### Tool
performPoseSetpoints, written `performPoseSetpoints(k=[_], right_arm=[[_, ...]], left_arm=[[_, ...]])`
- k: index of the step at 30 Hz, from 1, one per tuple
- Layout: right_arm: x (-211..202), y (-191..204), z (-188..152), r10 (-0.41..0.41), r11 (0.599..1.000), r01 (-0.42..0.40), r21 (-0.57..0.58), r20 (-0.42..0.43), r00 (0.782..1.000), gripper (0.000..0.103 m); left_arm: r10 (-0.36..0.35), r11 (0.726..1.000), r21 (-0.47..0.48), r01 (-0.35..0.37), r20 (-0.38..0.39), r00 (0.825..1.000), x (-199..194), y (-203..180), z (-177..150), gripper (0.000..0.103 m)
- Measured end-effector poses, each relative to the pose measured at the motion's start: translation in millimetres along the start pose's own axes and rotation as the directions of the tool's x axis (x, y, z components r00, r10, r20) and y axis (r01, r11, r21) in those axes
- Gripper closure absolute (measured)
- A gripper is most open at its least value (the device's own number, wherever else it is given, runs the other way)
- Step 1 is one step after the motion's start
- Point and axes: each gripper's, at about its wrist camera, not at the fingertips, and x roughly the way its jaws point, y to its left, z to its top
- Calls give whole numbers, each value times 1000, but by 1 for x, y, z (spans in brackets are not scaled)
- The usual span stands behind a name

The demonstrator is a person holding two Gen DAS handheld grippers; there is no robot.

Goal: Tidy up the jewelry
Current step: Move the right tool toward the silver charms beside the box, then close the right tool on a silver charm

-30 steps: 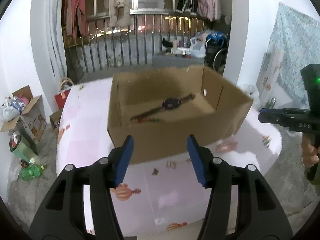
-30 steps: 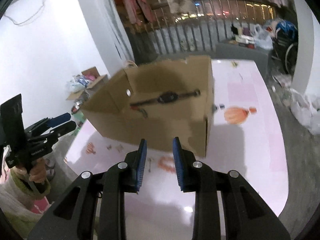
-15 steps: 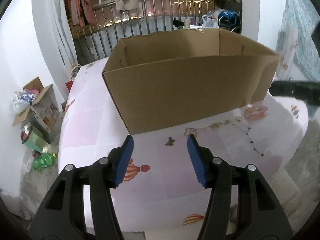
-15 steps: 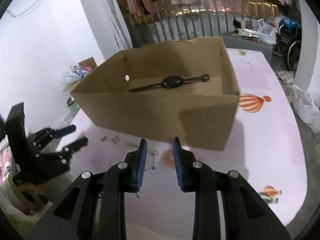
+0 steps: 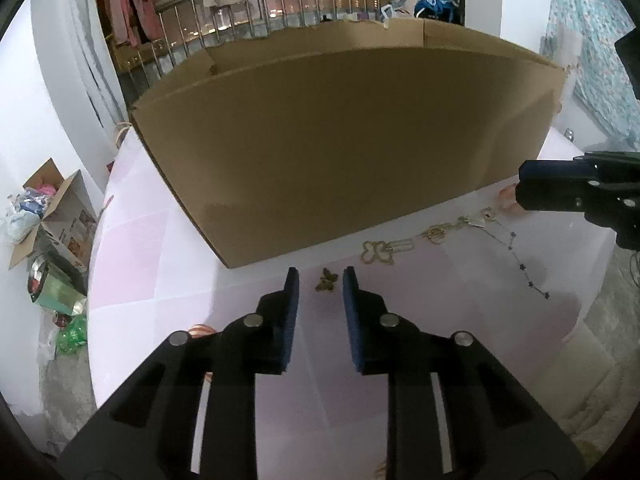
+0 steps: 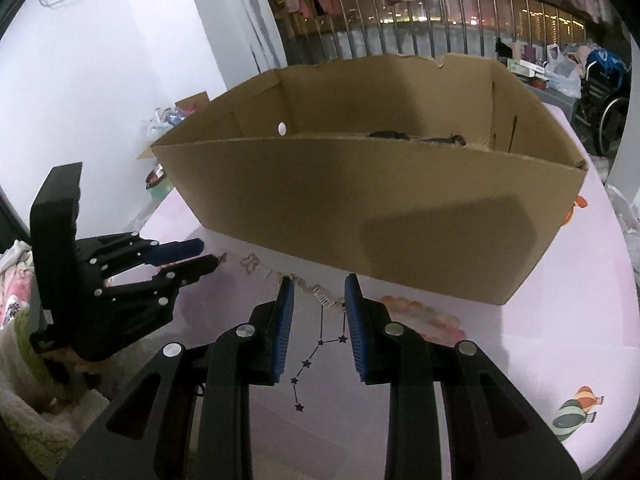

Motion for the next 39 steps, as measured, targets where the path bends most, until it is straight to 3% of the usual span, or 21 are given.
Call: performPoseSetpoints(k=[12,25,37,39], right_arm=[[6,3,2,9,1000,-9,-2,-7,1000,77],[-10,0,-7,-29,999,28,-30,-3,1000,77],[5,-1,-3,-58,992,53,-111,-39,998,77],[9,-1,-1,-57,989,49,-137,-51,997,81]], left_arm=[[-82,997,7,82,-21,996,9,1,4,96],[-61,998,-19,61,-23,998,2,3,-5,97],[-43,999,-33,43,-25,999,-9,2,-18,97],[-44,998,-34,43,-25,999,-10,2,-18,97]])
